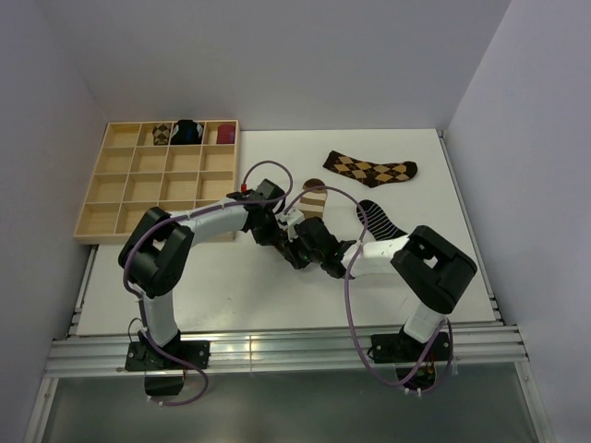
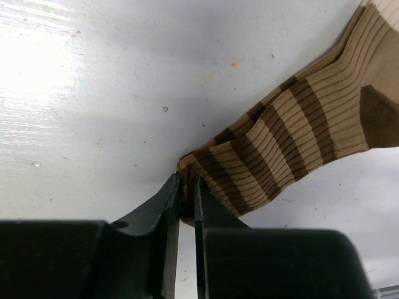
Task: Roll the socks
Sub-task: Roll the sock at the center of the board.
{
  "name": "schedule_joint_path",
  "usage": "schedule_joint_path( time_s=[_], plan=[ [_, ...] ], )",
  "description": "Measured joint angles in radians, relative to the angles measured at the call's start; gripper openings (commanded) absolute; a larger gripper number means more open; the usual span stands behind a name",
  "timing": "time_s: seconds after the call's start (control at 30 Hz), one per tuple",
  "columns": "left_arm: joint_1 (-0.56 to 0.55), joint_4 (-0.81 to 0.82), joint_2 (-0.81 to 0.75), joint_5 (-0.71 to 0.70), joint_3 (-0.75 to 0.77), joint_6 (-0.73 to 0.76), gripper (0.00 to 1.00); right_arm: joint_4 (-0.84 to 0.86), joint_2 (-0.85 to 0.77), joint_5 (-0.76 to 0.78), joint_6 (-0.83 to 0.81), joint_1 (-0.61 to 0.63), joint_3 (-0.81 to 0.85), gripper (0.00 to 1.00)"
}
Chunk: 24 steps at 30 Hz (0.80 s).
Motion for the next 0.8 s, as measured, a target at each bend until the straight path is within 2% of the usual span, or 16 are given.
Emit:
schedule_joint_path(
  time_s=[0.07,0.1,0.13,0.27,0.37,0.6,0.8],
  plan=[
    [0.000,0.000,0.000,0.000,0.000,0.000,0.07,0.005,0.006,0.010,-0.003,0.000,0.000,0.14],
    [0.000,0.000,0.000,0.000,0.000,0.000,0.10,0.007,0.007,0.011,-0.002,0.000,0.000,0.03],
    [0.000,0.000,0.000,-0.001,0.000,0.000,0.12,0.008,0.007,0.012,-0.004,0.001,0.000,0.00],
    [0.003,0.007,-0.003,-0.005,-0.006,-0.005,0.22,0.010,0.007,0.008,0.010,0.000,0.000,0.00],
    [0.006,0.029,-0.030,-0.011,-0.039,-0.016,0.33,0.010,0.008,-0.026,0.032,-0.014,0.002,0.00],
    [0.033,0.087,-0.174,-0.063,-0.143,-0.065,0.54,0.000,0.034,-0.238,0.142,-0.128,0.025,0.00],
    [0.048,0.172,-0.274,-0.089,-0.216,-0.101,0.58,0.026,0.117,-0.466,0.279,-0.240,0.056,0.00]
  ],
)
